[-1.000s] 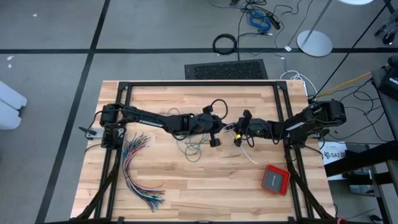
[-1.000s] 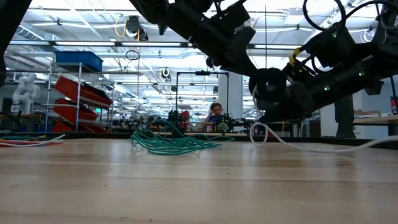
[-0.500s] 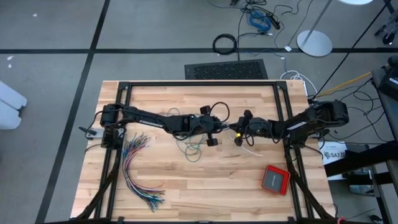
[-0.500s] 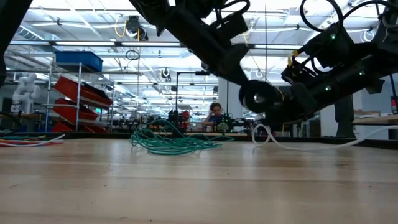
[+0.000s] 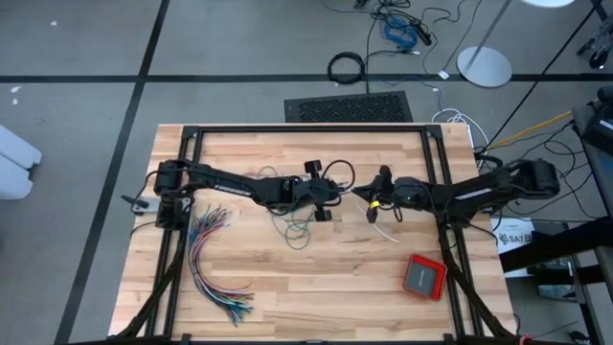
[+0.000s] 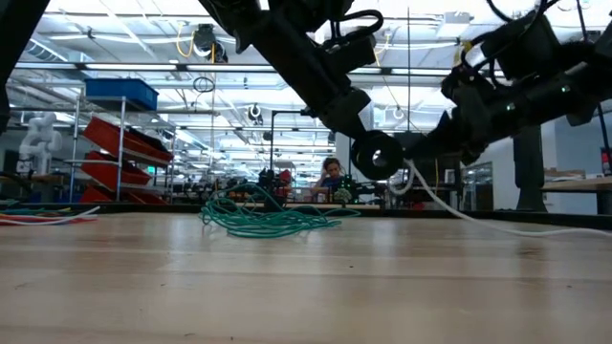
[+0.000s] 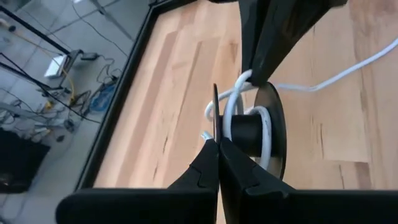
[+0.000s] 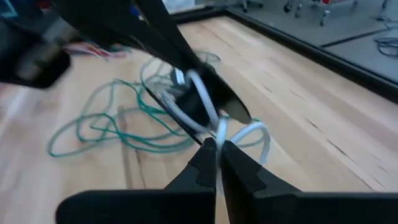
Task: Coil cords
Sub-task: Coil the white wire onto the spool
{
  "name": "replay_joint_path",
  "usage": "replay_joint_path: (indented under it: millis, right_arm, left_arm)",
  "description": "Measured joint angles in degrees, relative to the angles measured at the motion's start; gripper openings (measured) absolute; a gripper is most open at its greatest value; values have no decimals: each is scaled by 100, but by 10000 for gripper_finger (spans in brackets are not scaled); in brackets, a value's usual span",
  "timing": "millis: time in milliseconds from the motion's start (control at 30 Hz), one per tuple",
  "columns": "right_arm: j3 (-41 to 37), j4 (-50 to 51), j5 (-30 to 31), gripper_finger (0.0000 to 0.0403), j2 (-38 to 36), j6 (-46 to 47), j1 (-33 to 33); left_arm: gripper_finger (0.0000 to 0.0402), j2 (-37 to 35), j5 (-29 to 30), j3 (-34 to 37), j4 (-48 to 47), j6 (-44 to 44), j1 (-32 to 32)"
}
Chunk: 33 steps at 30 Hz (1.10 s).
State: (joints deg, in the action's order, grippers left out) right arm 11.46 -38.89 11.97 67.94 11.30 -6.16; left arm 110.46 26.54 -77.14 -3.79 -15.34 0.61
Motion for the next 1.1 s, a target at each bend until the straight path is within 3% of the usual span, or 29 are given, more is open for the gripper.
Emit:
replay_joint_path:
  millis: [167,300,1100]
  right_arm:
    - [0,48,-25,0,-274,58,135]
    - [0,9,-95,0,-355,177,204]
    - [0,-769,-158,23,-380,255,307]
  left_arm:
    - [0,-5,641,0,11,-27,1]
    - [0,-5,832,0,179,-66,28]
    - [0,-3,727,7,996,-107,74]
